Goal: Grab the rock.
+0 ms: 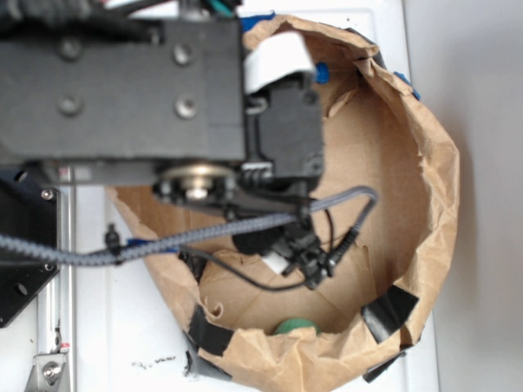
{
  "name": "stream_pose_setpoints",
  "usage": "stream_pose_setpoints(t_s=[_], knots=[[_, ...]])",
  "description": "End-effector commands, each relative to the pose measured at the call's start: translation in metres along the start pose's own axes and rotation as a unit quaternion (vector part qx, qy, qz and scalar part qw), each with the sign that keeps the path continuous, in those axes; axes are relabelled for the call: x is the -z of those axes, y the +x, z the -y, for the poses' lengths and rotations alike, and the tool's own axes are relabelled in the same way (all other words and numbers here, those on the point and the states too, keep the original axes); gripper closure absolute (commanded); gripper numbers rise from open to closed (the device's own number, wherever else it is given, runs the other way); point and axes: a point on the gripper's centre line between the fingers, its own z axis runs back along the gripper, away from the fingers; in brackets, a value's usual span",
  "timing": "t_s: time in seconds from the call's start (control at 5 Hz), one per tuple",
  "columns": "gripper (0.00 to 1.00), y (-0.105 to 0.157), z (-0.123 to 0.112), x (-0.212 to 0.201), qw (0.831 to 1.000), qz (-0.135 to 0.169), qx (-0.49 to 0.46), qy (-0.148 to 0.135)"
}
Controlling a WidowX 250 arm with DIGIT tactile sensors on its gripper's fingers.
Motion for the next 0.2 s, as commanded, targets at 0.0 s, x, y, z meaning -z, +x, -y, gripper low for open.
stream_pose_setpoints(t_s=[0.0], knots=[[1.0, -0.0068, -0.003, -0.01, 1.0, 0.022, -0.009, -0.016]])
